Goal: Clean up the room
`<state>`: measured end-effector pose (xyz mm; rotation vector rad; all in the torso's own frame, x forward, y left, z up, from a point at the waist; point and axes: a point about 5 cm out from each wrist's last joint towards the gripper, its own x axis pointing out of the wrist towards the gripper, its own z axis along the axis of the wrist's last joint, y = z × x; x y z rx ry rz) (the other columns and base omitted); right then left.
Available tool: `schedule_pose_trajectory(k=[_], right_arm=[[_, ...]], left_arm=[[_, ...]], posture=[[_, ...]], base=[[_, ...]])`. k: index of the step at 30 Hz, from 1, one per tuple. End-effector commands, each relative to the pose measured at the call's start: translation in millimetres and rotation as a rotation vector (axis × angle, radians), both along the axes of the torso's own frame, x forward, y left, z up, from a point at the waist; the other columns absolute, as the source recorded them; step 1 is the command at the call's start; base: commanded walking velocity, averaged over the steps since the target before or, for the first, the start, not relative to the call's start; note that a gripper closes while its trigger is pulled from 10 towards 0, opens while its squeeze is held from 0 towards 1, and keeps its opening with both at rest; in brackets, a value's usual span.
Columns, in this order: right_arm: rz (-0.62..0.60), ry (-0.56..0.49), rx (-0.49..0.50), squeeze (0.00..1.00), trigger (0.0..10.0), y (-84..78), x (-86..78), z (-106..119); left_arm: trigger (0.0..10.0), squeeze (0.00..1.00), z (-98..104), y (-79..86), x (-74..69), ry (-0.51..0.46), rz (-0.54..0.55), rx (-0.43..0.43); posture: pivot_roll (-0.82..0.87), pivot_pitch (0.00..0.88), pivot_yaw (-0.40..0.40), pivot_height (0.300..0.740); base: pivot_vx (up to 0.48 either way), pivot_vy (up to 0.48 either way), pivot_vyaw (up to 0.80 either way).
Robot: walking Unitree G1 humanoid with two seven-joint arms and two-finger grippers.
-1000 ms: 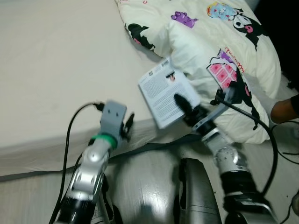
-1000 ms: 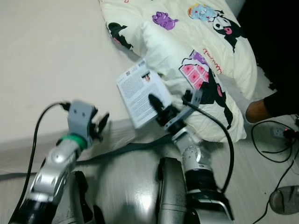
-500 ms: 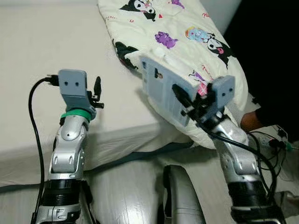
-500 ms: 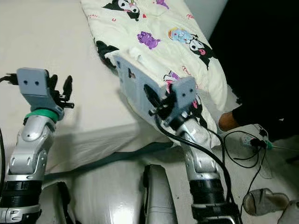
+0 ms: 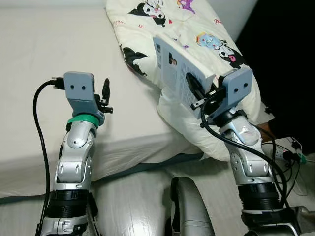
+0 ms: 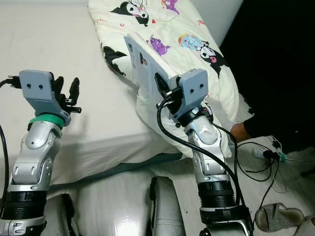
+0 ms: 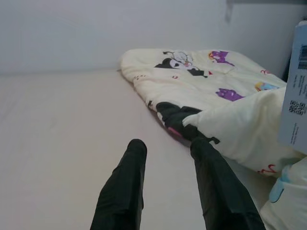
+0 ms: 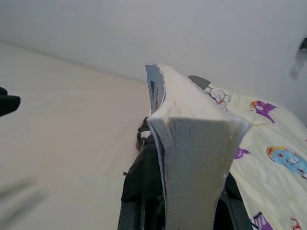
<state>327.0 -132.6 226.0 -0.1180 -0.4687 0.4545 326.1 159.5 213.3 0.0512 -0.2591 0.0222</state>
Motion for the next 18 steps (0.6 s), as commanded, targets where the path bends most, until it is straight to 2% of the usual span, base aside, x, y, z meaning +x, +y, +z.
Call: schedule_pose_trajectory(k=[1, 8, 18], right_arm=[[-0.034, -0.043, 0.018, 0.0, 10.0, -8.1, -3.0, 5.1], [-0.044, -0.046, 0.026, 0.0, 10.0, -6.8, -1.7, 3.6], [-0.045, -0.037, 0.034, 0.0, 10.0, -5.0, -0.4, 0.4]], left_arm=[[10.0, 0.0, 1.8, -5.5, 0.4, -0.003, -0.022, -0.006], [10.0, 0.0, 4.6, -11.7, 1.2, -0.007, -0.044, -0.005], [10.0, 0.0, 1.8, -10.7, 0.3, 0.001, -0.043, 0.006]], posture=[[-0.13, 0.023, -0.02, 0.57], [-0.12, 0.027, -0.014, 0.595], [-0.11, 0.026, -0.015, 0.635]], base=[[0.0, 0.0, 0.0], [0.0, 0.0, 0.0], [0.0, 0.0, 0.0]])
